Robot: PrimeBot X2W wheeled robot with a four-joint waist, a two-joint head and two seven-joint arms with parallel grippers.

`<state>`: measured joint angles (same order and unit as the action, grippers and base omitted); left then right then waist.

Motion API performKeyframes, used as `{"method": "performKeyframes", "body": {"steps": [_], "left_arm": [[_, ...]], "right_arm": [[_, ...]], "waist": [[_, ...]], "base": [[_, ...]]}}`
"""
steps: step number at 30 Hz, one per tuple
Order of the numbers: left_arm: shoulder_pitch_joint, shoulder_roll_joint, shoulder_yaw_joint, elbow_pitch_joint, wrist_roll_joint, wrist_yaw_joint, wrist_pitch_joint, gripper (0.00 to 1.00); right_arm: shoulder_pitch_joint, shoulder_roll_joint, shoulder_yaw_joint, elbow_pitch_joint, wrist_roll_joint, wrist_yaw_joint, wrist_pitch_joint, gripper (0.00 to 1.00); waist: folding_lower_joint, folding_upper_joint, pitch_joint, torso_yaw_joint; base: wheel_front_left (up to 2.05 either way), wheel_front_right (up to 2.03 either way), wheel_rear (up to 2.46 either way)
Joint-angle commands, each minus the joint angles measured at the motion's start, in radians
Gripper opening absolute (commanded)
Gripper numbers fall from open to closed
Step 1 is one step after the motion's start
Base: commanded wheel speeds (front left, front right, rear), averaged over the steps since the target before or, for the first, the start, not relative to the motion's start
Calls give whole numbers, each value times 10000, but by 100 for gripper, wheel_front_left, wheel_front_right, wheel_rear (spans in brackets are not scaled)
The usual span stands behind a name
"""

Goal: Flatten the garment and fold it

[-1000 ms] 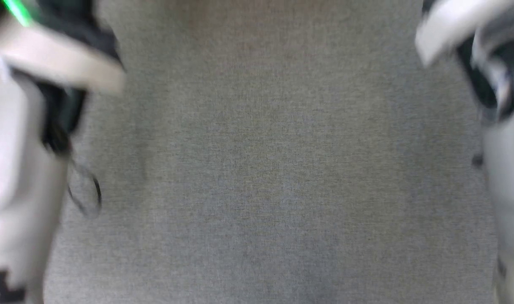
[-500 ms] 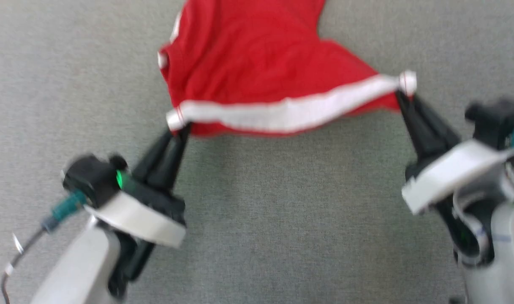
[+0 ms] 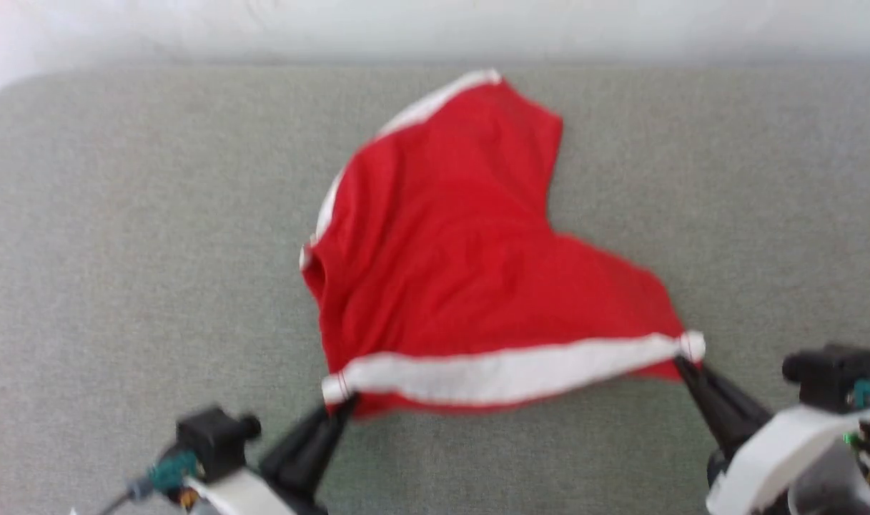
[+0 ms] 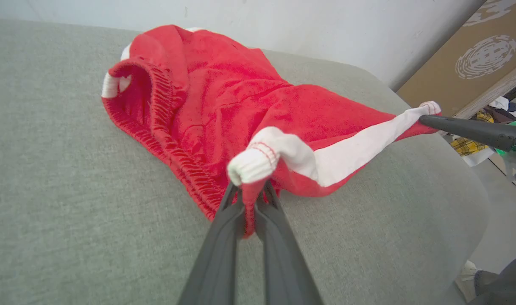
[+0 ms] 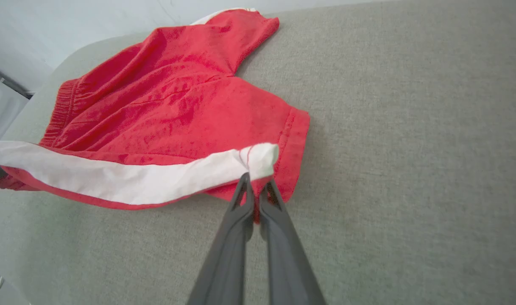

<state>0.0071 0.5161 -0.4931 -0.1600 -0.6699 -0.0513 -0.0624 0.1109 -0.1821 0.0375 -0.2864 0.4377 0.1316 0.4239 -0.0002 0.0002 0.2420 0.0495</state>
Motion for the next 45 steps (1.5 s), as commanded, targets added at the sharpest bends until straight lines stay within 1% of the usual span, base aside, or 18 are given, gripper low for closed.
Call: {"method": "performKeyframes", "body": {"steps": [1,6,12,16,20,21,25,32,39,45], "left_arm": [[317,106,-105,-150,-57,70,105,0],[1243,241,-409,-563,-292,276,474,0],[1966,138,-531,-909,-526,601,498,0],[2044,82,-401,-1078,-483,813,309,0],[1830,40,-266,-1244,-515,880,281,0],[1830,40,-266,-1244,-515,880,281,0],[1221,15,-200,-1338,-387,789,333,0],[-7,-305,154,-1288,-87,1126,305,0],[-1071,-699,350,-1137,-200,1275,473,0],[-2028,-1093,451,-931,-138,1470,542,0]], "right_arm": [[283,-27,-31,-155,103,-9,157,0],[1272,71,-159,-564,378,-9,813,0],[1913,230,-429,-1111,443,-9,1114,0],[1756,144,-524,-1328,289,-9,1025,0],[1160,-186,-552,-1377,-25,-9,919,0],[1160,-186,-552,-1377,-25,-9,919,0],[151,-615,-500,-1312,-299,-9,903,0],[-2121,-1408,-49,-809,-742,-9,1028,0],[-4826,-2254,1139,201,-1026,-9,1435,0],[-7212,-2789,2194,1504,-1133,-9,1663,0]], "waist": [[2,-2,-524,-50],[2,-2,-948,-92],[2,-2,-1165,-4],[2,-2,-1214,125],[2,-2,-1041,304],[2,-2,-1041,304],[2,-2,-573,545],[2,-2,262,992],[2,-2,993,1367],[2,-2,1727,1762]], "base": [[0,0,0],[0,0,0],[0,0,0],[0,0,0],[0,0,0],[0,0,0],[0,0,0],[0,0,0],[0,0,0],[0,0,0]]}}
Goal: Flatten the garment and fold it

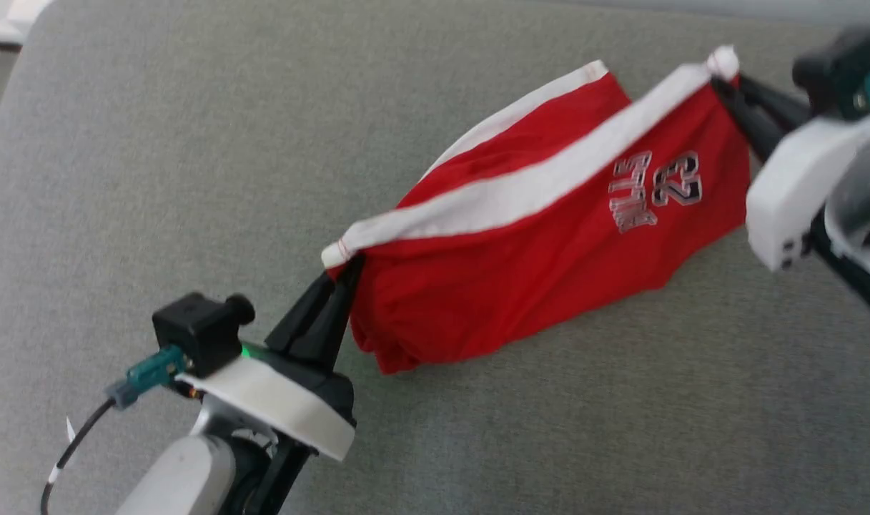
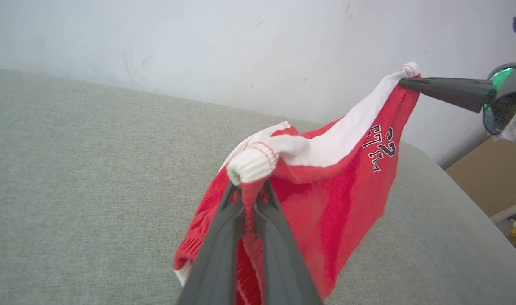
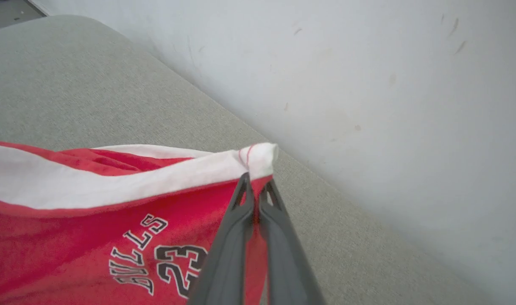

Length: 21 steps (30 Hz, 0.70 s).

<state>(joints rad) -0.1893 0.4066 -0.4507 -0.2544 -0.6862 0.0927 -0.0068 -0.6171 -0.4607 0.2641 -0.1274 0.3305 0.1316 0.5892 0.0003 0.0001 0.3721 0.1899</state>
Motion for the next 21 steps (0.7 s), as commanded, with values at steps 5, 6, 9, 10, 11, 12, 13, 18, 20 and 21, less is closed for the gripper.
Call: {"method": "performKeyframes", "body": {"steps": [5,6,9,10,11,12,13,18,20,21], "left_arm": [[-615,-303,64,308,14,128,-44,0],[-693,-367,77,382,-4,145,-68,0],[-888,-545,105,621,-52,189,-146,0],[-952,-604,113,712,-70,201,-170,0],[-1015,-654,112,813,-78,215,-183,0],[-1072,-715,103,922,-104,224,-184,0],[-1128,-772,85,1033,-130,231,-167,0],[-1421,-1023,-55,1570,-303,191,21,0],[-1538,-1126,-92,1752,-399,155,84,0],[-1605,-1148,-126,1862,-409,142,137,0]], "right_arm": [[-1553,-264,794,1156,-226,-9,-146,0],[-1828,-268,955,1422,-240,-9,-203,0],[-2574,-282,1391,2229,-305,-9,-402,0],[-2778,-258,1499,2515,-315,-9,-467,0],[-2966,-244,1634,2790,-337,-9,-529,0],[-3126,-231,1758,3069,-359,-9,-581,0],[-3262,-206,1855,3340,-365,-9,-629,0],[-3679,-58,2229,4487,-343,-9,-859,0],[-3744,-35,2366,4840,-322,-9,-933,0],[-3762,-20,2413,5004,-301,-9,-969,0]], "waist": [[-3,-1,892,621],[-3,-1,961,665],[-3,-1,1140,802],[-3,-1,1190,845],[-3,-1,1235,885],[-3,-1,1272,925],[-3,-1,1317,964],[-3,-1,1520,1105],[-3,-1,1590,1152],[-3,-1,1620,1167]], "base": [[0,0,0],[0,0,0],[0,0,0],[0,0,0],[0,0,0],[0,0,0],[0,0,0],[0,0,0],[0,0,0],[0,0,0]]}}
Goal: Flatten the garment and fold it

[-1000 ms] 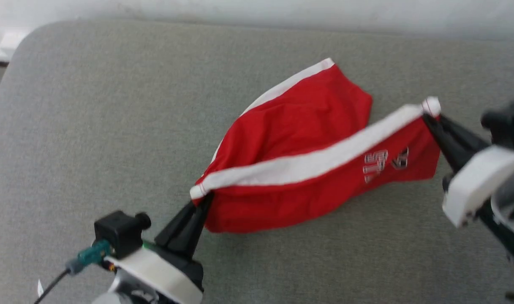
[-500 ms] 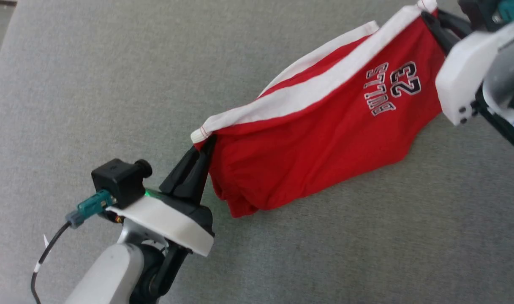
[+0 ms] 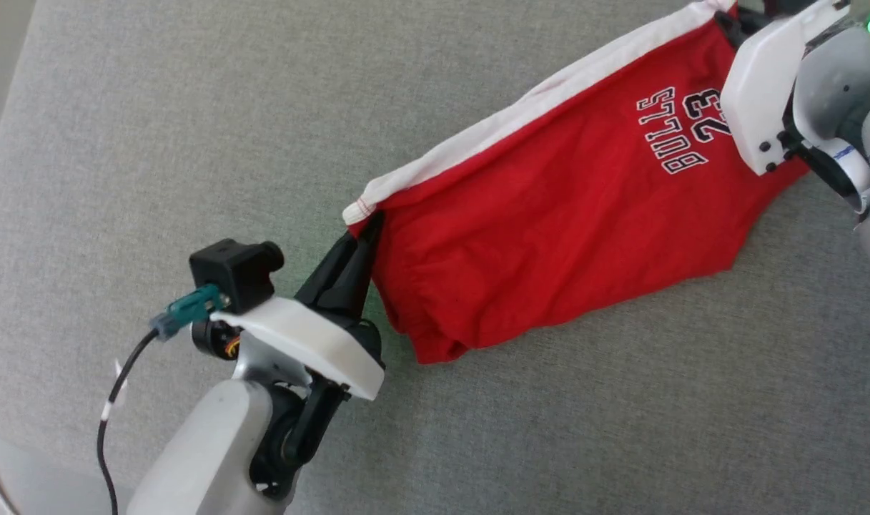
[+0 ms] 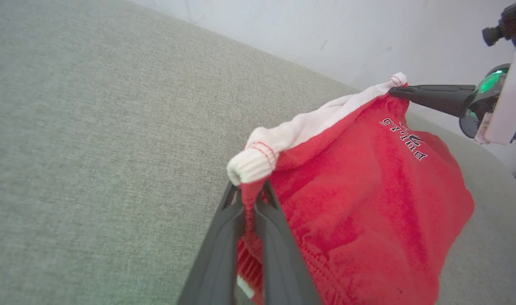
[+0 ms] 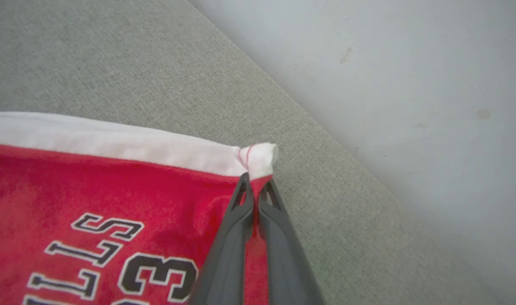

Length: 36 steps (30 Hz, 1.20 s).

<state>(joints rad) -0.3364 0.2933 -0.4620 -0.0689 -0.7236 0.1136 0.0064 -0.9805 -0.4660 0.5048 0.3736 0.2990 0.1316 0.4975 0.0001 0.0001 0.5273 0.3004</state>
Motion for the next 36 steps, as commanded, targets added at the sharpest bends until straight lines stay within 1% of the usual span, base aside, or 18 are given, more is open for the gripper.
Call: {"method": "performKeyframes", "body": {"steps": [1,3,4,5,6,7,8,9,10,11,12,13,19,25,27,29,33,36], "left_arm": [[-198,-55,-40,113,-71,-87,48,0],[-323,-120,-96,310,-118,-119,136,0],[-378,-148,-143,408,-140,-142,199,9],[-420,-198,-160,500,-192,-145,247,29],[-471,-214,-195,582,-196,-150,302,40],[-513,-230,-227,641,-200,-166,332,46],[-534,-268,-242,702,-252,-172,378,52],[-560,-281,-275,752,-278,-189,434,65],[-581,-286,-308,776,-287,-216,465,99],[-589,-299,-314,790,-312,-226,474,100],[-592,-304,-310,807,-332,-224,479,100],[-590,-301,-310,823,-340,-224,478,100],[-463,-314,-193,751,-454,-176,323,100],[-54,-181,119,444,-411,126,-78,100],[192,-107,248,286,-332,290,-299,100],[484,-23,385,98,-157,485,-643,100],[1186,133,612,-216,512,976,-1682,100],[1814,53,830,-339,1032,1471,-2343,100]], "right_arm": [[-143,38,50,144,26,-9,-90,0],[-173,40,107,402,45,-9,-192,0],[-185,40,124,525,60,-9,-234,0],[-201,37,149,628,67,-9,-286,0],[-219,42,171,722,80,-9,-330,0],[-243,53,190,810,98,-9,-360,0],[-263,64,213,886,109,-9,-378,4],[-285,74,237,953,120,-9,-383,10],[-306,81,259,1008,134,-9,-393,42],[-327,85,283,1053,151,-9,-406,69],[-343,88,319,1089,168,-9,-420,87],[-350,94,353,1124,189,-9,-439,100],[-271,121,398,1264,461,-9,-671,100],[163,153,-208,1087,644,-9,-1343,100],[471,266,-731,953,517,-9,-1762,100],[893,500,-1572,762,155,-9,-2302,100],[2291,1257,-3118,-41,-682,-9,-3071,100],[3601,1856,-4055,-1000,-1336,-9,-3568,100]], "waist": [[-1,-1,93,79],[-1,-1,139,104],[-1,-1,156,115],[-1,-1,171,124],[-1,-1,183,123],[-1,-1,194,116],[-1,-1,200,106],[-1,-1,202,95],[-1,-1,196,85],[-1,-1,182,76],[-1,-1,160,63],[-1,-1,124,48],[-1,-1,-235,1],[-1,-1,-794,-50],[-1,-1,-1014,-100],[-1,-1,-1235,-163],[-1,-1,-1708,-287],[-1,-1,-2035,-361]], "base": [[0,0,0],[0,0,0],[0,0,0],[0,0,0],[0,0,0],[0,0,0],[0,0,0],[0,0,0],[0,0,0],[0,0,0],[0,0,0],[0,0,0],[0,0,0],[0,0,0],[0,0,0],[0,0,0],[0,0,0],[0,0,0]]}}
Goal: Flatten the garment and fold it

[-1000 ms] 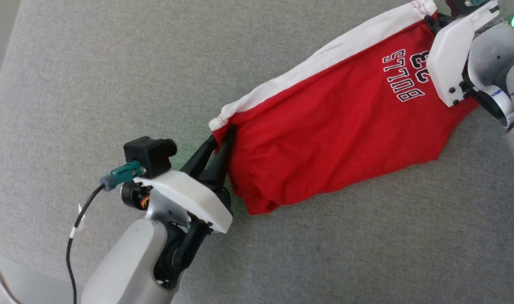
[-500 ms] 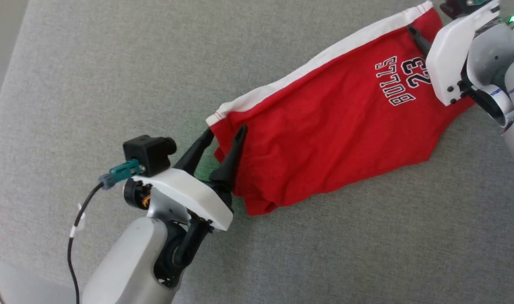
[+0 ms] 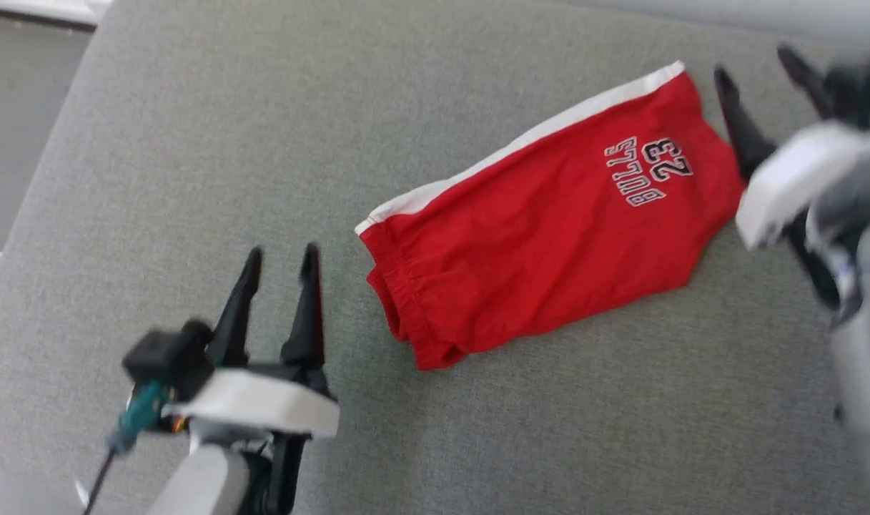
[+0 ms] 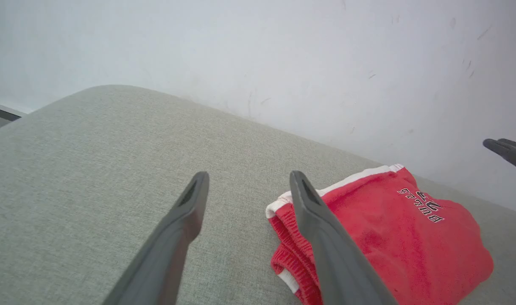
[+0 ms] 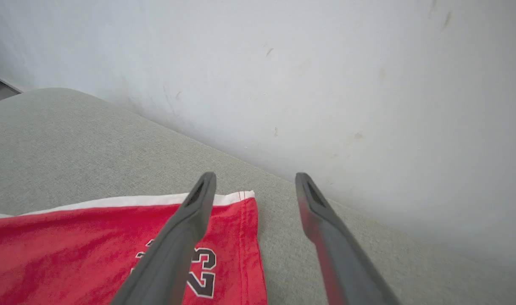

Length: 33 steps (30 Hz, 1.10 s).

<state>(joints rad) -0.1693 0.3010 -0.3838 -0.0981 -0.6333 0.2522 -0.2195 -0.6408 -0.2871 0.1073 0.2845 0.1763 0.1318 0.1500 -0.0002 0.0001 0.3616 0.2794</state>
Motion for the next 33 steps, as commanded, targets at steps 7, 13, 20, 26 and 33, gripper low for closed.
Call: {"method": "performKeyframes", "body": {"steps": [7,13,20,26,33], "left_arm": [[1321,-855,635,-427,1620,645,-416,100],[1579,-1306,597,-178,1690,91,-420,100],[615,-1309,25,498,1068,-419,1431,100],[-343,-1281,-328,1169,1140,-171,3012,100],[-824,-1543,-391,1589,575,-165,4061,100]], "right_arm": [[3071,1464,-1393,-2106,-1419,-11,-453,100],[3915,1807,-1630,-2930,-1717,-11,-260,100],[4009,1859,-1575,-3343,-1896,-11,36,100],[3889,1932,-1427,-3497,-1903,-11,182,100],[3655,1864,-1390,-3531,-1933,-11,291,100]], "waist": [[2,-1,-825,-210],[2,-1,-972,-192],[2,-1,-978,-112],[2,-1,-693,-142],[2,-1,-377,-284]], "base": [[0,0,0],[0,0,0],[0,0,0],[0,0,0],[0,0,0]]}}
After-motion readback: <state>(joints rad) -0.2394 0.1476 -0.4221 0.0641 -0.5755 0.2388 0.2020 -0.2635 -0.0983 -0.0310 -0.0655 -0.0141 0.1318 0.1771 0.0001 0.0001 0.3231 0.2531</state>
